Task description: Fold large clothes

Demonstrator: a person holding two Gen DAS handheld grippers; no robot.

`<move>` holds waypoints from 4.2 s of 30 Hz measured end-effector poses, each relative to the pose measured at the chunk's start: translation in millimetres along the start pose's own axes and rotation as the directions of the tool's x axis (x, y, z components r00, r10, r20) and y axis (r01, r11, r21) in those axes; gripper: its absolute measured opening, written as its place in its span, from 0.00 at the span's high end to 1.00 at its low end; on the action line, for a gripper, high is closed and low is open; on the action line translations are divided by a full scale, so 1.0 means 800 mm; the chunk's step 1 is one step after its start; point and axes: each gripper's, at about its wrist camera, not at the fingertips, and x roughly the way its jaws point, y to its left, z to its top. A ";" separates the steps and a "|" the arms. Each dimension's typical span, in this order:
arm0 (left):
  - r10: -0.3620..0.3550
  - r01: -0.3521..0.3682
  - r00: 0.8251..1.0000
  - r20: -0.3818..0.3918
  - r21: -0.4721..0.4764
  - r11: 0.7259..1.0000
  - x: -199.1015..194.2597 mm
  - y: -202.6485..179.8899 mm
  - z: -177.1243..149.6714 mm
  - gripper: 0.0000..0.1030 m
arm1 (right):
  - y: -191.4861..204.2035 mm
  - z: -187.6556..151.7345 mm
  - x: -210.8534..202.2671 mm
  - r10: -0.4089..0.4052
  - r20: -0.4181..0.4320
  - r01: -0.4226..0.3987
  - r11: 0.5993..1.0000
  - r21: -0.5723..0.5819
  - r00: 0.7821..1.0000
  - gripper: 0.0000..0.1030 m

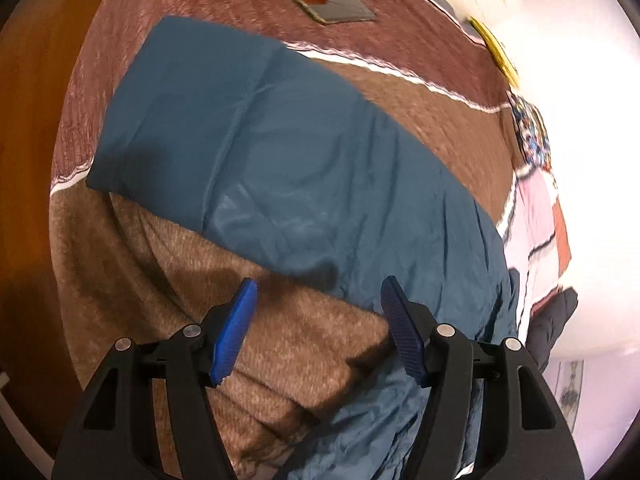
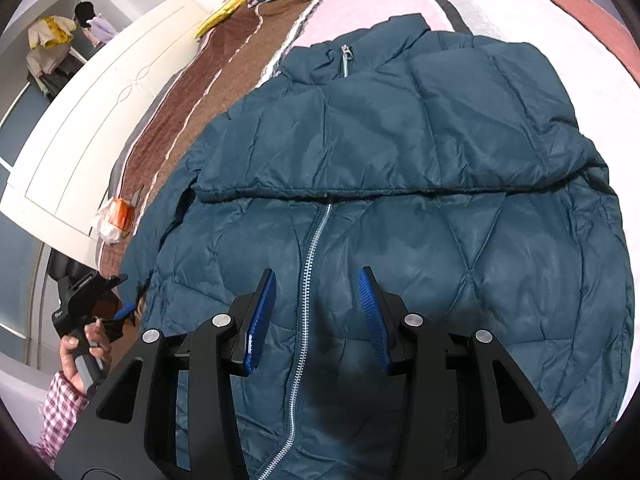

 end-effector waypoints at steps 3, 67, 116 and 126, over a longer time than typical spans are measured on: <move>0.004 -0.004 1.000 0.007 -0.021 1.000 0.008 0.002 0.005 0.39 | 0.001 -0.001 0.005 0.008 -0.014 -0.008 1.000 0.008 1.000 0.58; -0.094 0.318 0.948 -0.304 0.920 0.231 0.001 -0.292 -0.321 0.40 | -0.100 0.032 -0.086 -0.064 0.193 0.040 0.991 0.128 0.979 0.58; -0.128 0.124 0.990 -0.067 0.850 0.511 -0.022 -0.258 -0.175 0.40 | -0.119 0.061 -0.021 -0.001 0.137 -0.045 0.941 0.334 0.991 0.91; -0.086 0.035 0.996 0.009 0.867 0.498 0.022 -0.295 -0.169 0.40 | -0.158 0.027 -0.023 0.012 0.100 -0.052 0.913 0.405 0.995 0.92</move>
